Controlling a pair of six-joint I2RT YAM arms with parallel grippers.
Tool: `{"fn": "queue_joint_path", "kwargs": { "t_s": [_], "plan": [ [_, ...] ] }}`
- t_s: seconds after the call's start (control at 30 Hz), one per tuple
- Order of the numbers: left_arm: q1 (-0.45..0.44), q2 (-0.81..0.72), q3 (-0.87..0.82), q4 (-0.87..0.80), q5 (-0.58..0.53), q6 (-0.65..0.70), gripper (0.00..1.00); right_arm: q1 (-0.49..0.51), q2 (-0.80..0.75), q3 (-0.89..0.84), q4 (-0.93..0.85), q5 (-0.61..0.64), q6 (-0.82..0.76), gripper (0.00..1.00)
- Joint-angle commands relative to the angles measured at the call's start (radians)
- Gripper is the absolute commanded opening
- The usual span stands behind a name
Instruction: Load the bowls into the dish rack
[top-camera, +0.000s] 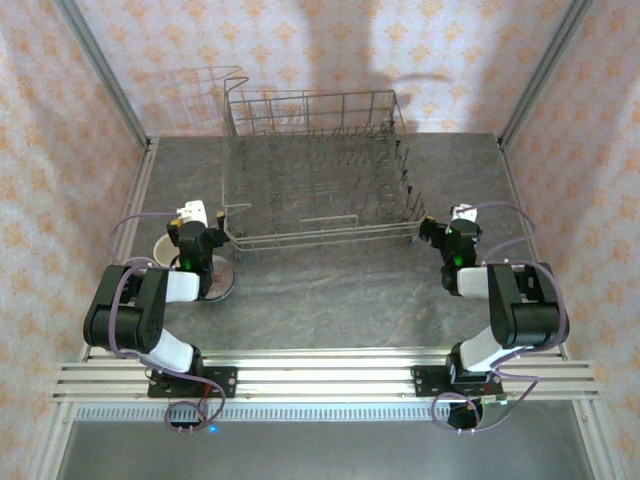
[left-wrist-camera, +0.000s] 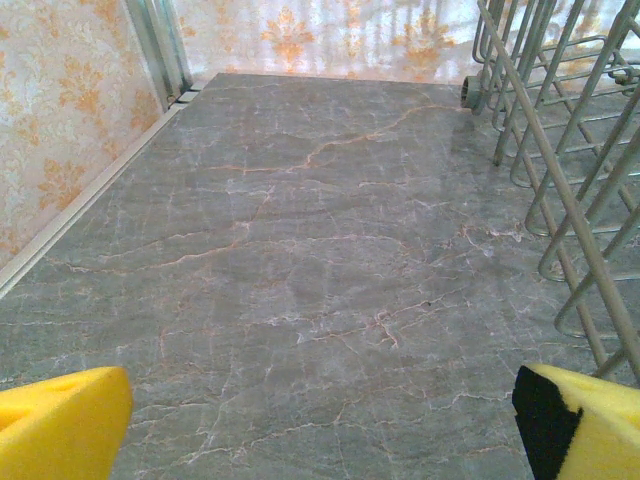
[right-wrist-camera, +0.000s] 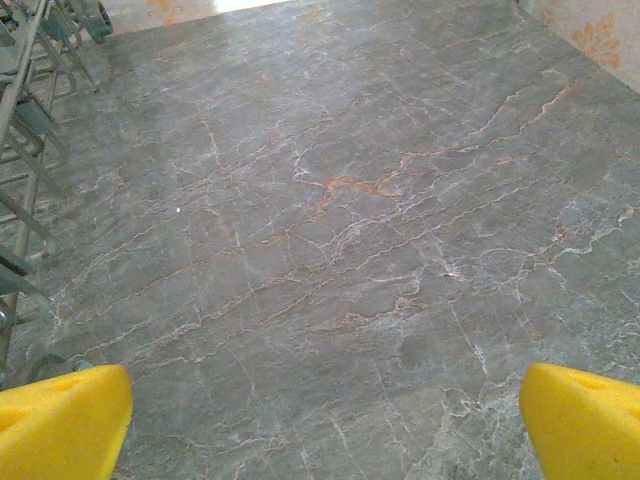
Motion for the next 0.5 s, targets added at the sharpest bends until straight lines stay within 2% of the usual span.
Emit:
{"fn": "queue_joint_path", "kwargs": {
  "t_s": [0.0,0.33,0.47],
  "plan": [
    [-0.002,0.002,-0.003,-0.005,0.029,0.004,0.99,0.004,-0.008,0.011,0.007,0.012,-0.001,0.99],
    [0.001,-0.01,-0.01,-0.002,0.04,0.006,0.99,0.004,-0.009,0.008,0.011,0.013,-0.002,0.99],
    [0.001,-0.056,-0.025,-0.01,0.034,0.003,0.99,0.005,-0.037,0.017,-0.023,0.098,0.034,0.99]
  ]
}}
